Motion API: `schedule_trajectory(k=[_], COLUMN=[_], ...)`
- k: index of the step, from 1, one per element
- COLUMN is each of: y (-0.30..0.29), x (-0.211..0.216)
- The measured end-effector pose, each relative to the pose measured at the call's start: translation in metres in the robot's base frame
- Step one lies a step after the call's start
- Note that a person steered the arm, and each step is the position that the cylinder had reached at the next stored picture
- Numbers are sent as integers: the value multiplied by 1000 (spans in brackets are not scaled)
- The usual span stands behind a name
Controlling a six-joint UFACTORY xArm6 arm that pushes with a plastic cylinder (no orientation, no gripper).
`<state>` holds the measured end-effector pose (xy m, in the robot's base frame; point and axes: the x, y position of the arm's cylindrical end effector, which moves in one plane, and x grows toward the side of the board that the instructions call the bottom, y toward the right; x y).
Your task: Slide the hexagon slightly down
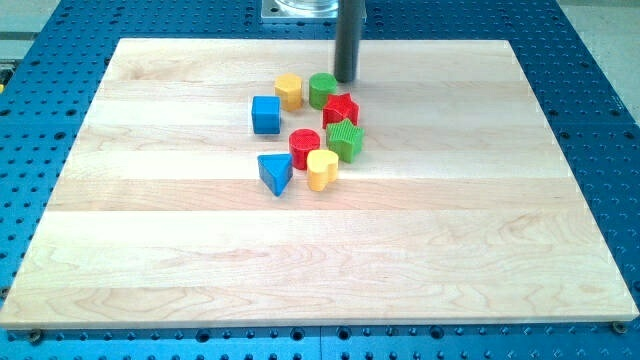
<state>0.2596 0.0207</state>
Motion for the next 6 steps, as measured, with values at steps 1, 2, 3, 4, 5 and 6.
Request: schedule_trajectory(k=[1,2,3,4,5,6], y=[-29,-51,-74,-126,-164,-155], x=[0,13,31,21,38,75])
